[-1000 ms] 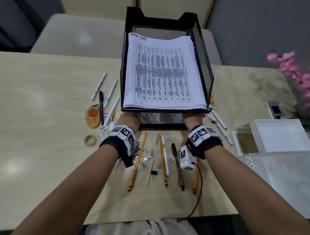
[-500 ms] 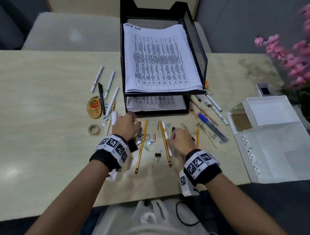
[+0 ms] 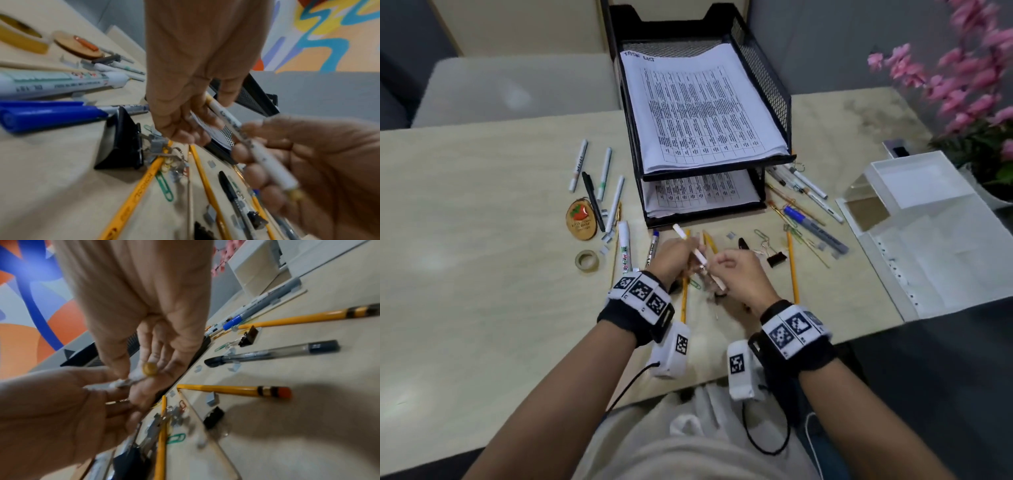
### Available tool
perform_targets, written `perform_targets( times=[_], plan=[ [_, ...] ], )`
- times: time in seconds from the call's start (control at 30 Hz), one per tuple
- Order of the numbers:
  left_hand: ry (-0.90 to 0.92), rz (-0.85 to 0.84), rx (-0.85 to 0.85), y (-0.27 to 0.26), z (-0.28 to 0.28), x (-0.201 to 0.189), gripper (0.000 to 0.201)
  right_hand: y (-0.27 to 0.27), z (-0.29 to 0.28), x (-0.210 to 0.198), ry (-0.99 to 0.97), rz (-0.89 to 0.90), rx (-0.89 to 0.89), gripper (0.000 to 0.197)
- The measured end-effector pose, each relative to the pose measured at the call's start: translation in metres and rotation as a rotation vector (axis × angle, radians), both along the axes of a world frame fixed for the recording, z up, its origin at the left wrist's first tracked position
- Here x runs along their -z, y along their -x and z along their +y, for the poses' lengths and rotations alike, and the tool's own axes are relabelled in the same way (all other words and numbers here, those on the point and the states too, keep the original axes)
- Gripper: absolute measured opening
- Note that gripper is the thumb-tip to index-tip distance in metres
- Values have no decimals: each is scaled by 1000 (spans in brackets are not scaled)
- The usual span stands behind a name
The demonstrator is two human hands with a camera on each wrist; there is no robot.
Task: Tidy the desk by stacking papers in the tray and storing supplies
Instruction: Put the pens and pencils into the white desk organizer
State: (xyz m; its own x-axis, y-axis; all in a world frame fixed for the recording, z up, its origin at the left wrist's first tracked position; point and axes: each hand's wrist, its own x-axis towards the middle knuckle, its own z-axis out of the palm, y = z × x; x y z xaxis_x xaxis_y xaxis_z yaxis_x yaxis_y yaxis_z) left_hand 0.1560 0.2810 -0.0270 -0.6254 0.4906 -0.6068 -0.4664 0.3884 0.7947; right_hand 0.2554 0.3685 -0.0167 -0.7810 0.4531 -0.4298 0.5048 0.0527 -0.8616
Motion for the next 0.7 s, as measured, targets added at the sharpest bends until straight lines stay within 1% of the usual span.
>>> perform_targets(
  times=[0.03, 0.07, 0.13, 0.2, 0.23, 0.3, 0.37, 0.43, 0.5, 0.57, 0.63, 0.7],
  plan=[
    [-13, 12, -72, 1, -3, -1, 36, 0, -1, 1, -27, -3, 7, 20],
    [-38, 6, -167, 2, -8, -3, 36, -1, 1, 4, -105, -22, 43, 20],
    [-80, 1, -324, 8, -21, -6, 31, -4, 9, 14, -351, -131, 101, 18],
    [-65, 47, -372, 15, -35, -7, 31, -10, 13, 20, -556, -330, 19, 14],
    [-47, 68, -384, 18, -41, -7, 30, -14, 12, 23, -618, -408, -53, 17],
    [-7, 80, -388, 21, -48, -5, 26, -19, 8, 26, -697, -486, -155, 17],
    [-6, 42, -368, 20, -50, -5, 22, -20, 6, 27, -741, -505, -163, 13],
    [-37, -47, -339, 15, -46, -6, 20, -20, 9, 27, -670, -459, -94, 12],
    [-116, -184, -287, 8, -37, -8, 19, -21, 13, 23, -440, -273, 19, 14],
    [-198, -283, -204, -1, -24, -8, 25, -22, 12, 14, -175, -120, 68, 17],
    [-251, -297, -128, -10, -8, -10, 27, -23, 8, 5, 33, -39, 4, 21],
    [-277, -241, -140, -17, 5, -11, 29, -24, 9, 4, 156, 7, -69, 21]
  ],
)
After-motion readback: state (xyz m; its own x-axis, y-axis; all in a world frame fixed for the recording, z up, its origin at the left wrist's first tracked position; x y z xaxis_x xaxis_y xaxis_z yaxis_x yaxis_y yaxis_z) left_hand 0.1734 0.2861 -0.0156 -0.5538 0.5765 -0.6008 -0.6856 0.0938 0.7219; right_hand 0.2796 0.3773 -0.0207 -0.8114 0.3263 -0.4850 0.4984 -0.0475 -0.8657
